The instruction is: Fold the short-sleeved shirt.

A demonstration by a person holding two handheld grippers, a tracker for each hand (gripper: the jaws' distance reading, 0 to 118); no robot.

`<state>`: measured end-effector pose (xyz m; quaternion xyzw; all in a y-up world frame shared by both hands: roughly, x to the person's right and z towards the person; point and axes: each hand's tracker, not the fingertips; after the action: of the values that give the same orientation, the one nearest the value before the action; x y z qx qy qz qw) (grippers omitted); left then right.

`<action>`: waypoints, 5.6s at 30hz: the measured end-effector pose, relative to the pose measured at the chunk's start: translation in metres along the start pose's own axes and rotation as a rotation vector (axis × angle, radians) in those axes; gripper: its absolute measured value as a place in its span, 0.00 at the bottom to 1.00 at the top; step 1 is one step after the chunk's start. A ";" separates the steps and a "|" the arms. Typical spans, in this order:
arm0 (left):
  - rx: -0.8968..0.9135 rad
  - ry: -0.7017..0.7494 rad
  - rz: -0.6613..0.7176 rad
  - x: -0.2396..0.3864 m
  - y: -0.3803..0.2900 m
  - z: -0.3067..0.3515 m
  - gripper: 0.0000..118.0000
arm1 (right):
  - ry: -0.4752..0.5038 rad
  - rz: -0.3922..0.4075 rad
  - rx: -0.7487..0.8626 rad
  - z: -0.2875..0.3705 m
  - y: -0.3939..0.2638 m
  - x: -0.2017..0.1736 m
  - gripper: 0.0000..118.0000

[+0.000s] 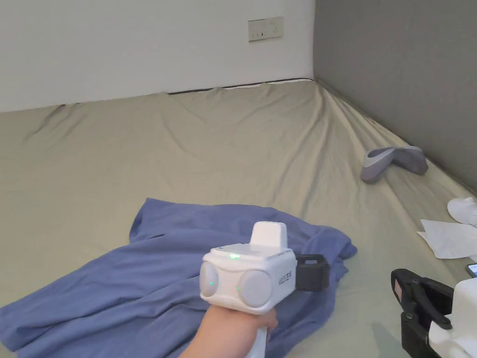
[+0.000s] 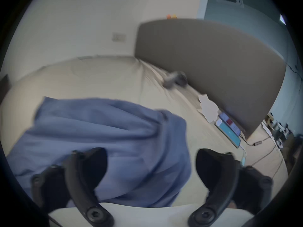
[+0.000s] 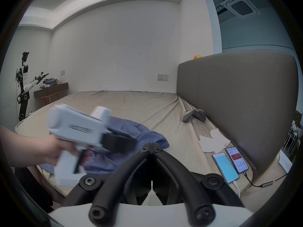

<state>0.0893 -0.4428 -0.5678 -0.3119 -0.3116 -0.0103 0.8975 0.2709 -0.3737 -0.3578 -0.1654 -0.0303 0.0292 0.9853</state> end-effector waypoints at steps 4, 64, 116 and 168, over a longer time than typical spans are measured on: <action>0.239 0.219 0.034 -0.068 0.002 0.115 0.17 | 0.054 -0.007 0.010 -0.013 0.010 -0.023 0.00; 0.206 0.555 0.186 -0.259 -0.006 0.287 0.01 | 0.081 -0.285 -0.304 -0.203 0.061 0.053 0.08; 0.246 0.796 0.018 -0.397 0.097 0.118 0.01 | -0.084 0.026 -0.114 -0.371 0.115 -0.011 0.08; -0.023 0.657 0.255 -0.321 -0.170 0.310 0.45 | 0.312 0.041 -0.078 -0.038 0.019 -0.121 0.00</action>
<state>-0.3767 -0.4603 -0.4661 -0.3384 0.0355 -0.0017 0.9403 0.1516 -0.3763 -0.4058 -0.2066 0.1252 0.0221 0.9701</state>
